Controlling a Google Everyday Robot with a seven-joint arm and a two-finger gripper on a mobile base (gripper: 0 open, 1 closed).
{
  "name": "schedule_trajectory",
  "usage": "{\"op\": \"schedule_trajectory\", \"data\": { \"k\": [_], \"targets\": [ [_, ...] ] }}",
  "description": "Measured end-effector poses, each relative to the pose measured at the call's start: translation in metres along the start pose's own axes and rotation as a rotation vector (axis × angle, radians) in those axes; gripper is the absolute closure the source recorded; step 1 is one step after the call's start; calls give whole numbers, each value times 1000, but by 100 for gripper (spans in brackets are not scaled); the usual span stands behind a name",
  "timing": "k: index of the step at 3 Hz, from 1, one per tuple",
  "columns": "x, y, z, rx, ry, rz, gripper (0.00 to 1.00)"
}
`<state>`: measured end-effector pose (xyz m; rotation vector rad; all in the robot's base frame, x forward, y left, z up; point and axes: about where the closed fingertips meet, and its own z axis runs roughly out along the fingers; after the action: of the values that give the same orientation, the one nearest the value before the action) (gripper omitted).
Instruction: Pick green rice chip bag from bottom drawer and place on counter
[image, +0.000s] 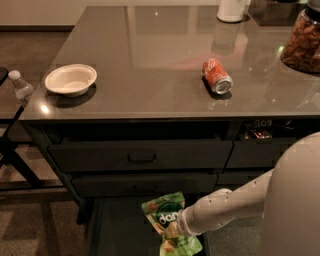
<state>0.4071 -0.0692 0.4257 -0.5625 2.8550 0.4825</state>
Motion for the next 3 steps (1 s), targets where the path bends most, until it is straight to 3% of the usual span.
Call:
{"op": "schedule_trajectory", "data": {
  "k": [1, 2, 3],
  "targets": [
    [-3, 5, -10, -7, -6, -3, 100],
    [7, 18, -45, -4, -10, -8, 100],
    [5, 36, -103, 28, -66, -37, 100]
  ]
}}
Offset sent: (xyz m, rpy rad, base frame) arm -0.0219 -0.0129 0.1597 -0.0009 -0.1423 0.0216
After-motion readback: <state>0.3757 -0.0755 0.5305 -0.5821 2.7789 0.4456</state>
